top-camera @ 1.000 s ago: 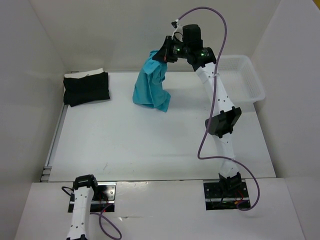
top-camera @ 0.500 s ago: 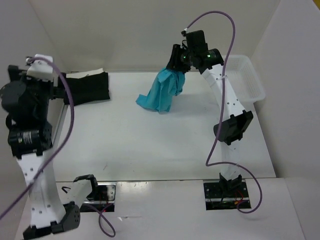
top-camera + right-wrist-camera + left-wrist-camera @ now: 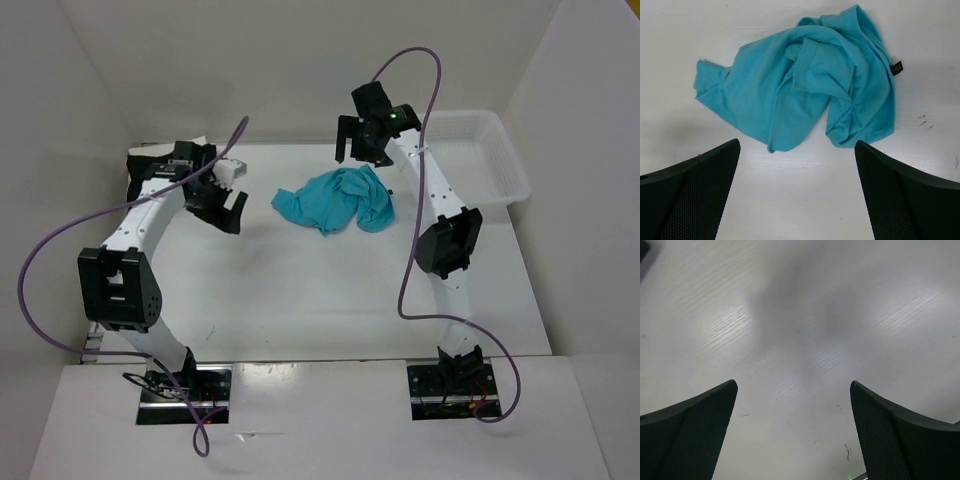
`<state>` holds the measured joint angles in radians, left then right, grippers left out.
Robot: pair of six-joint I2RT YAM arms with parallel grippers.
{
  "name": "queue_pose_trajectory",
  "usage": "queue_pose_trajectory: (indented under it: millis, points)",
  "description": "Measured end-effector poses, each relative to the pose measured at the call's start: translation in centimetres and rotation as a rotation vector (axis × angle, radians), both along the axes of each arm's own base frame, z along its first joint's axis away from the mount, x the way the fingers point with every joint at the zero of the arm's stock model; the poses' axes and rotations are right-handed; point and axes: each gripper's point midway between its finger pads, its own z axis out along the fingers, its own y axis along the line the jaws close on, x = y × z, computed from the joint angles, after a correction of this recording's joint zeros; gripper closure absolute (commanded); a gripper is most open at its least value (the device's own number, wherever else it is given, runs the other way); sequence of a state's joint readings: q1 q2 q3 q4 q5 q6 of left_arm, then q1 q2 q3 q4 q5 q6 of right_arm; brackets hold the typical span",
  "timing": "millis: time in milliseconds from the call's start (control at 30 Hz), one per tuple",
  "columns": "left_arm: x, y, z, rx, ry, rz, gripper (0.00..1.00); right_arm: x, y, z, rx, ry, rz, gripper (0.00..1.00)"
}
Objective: Fold and stack the t-shirts
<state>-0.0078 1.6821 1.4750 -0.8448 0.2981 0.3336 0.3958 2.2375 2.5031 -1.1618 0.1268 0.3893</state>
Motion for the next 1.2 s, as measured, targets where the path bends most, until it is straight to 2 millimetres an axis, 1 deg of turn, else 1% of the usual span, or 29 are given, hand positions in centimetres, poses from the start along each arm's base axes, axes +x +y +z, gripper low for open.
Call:
queue_pose_trajectory:
  millis: [33, 100, 133, 167, 200, 267, 300, 333, 367, 433, 467, 500, 533, 633, 700, 733, 800, 867, 1000, 1200]
  points:
    - [-0.6, -1.0, -0.4, 0.003, 0.010, -0.032, 0.00, 0.2, 0.0, -0.6, -0.014, 0.006, -0.001, 0.00]
    - [-0.8, -2.8, -0.5, 0.008, 0.001, -0.083, 0.00, 0.9, -0.1, -2.2, -0.045, 0.020, -0.005, 0.00]
    - [-0.6, -3.8, -0.4, 0.007, -0.016, -0.109, 0.00, 1.5, 0.0, -3.0, -0.058, 0.021, -0.009, 0.02]
    - [-0.3, -4.8, -0.3, 0.005, -0.035, -0.134, 0.00, 2.6, 0.2, -3.9, -0.065, 0.013, -0.010, 0.05]
    - [0.0, -5.7, -0.4, 0.003, -0.047, -0.155, 0.00, 3.6, 0.4, -5.2, -0.071, 0.015, -0.010, 0.13]
    - [0.8, -7.0, -0.8, 0.000, -0.065, -0.182, 0.00, 4.4, 0.6, -8.0, -0.079, 0.047, 0.000, 0.22]
    - [1.4, -7.6, -1.4, 0.000, -0.070, -0.192, 0.00, 4.6, 0.6, -9.5, -0.083, 0.071, 0.005, 0.34]
    - [1.9, -8.0, -2.2, 0.002, -0.068, -0.197, 0.00, 4.7, 0.5, -11.0, -0.089, 0.097, 0.009, 0.39]
    - [2.6, -8.4, -3.1, 0.004, -0.066, -0.203, 0.00, 4.7, 0.4, -12.3, -0.088, 0.123, 0.011, 0.43]
    - [3.4, -8.9, -4.9, 0.007, -0.047, -0.206, 0.00, 4.7, 0.3, -14.3, -0.083, 0.163, 0.021, 0.45]
    - [3.9, -9.1, -5.9, 0.008, -0.036, -0.205, 0.00, 4.6, 0.4, -15.0, -0.078, 0.177, 0.025, 0.45]
    - [4.4, -9.3, -6.9, 0.007, -0.019, -0.196, 0.00, 4.6, 0.3, -15.6, -0.075, 0.190, 0.029, 0.48]
    - [4.8, -9.4, -7.7, 0.009, -0.007, -0.192, 0.00, 4.6, 0.3, -16.0, -0.075, 0.197, 0.030, 0.58]
    - [6.0, -9.6, -9.5, 0.016, 0.014, -0.182, 0.00, 4.8, 0.5, -16.6, -0.072, 0.199, 0.038, 0.80]
    - [6.5, -9.6, -10.2, 0.018, 0.021, -0.175, 0.00, 5.0, 0.6, -16.6, -0.066, 0.194, 0.039, 0.80]
    - [6.6, -9.7, -10.3, 0.017, 0.023, -0.168, 0.00, 4.9, 0.7, -16.7, -0.063, 0.196, 0.040, 0.74]
    - [6.9, -9.7, -10.2, 0.016, 0.019, -0.163, 0.00, 4.9, 0.9, -16.6, -0.053, 0.198, 0.042, 0.58]
    - [7.2, -9.8, -9.9, 0.015, 0.008, -0.163, 0.00, 4.9, 1.1, -16.6, -0.042, 0.199, 0.055, 0.47]
    - [7.9, -9.9, -9.2, 0.012, -0.014, -0.163, 0.00, 4.7, 1.6, -16.4, -0.038, 0.197, 0.075, 0.46]
    - [8.0, -10.0, -9.2, 0.011, -0.016, -0.162, 0.00, 4.1, 3.2, -16.2, -0.048, 0.189, 0.103, 0.46]
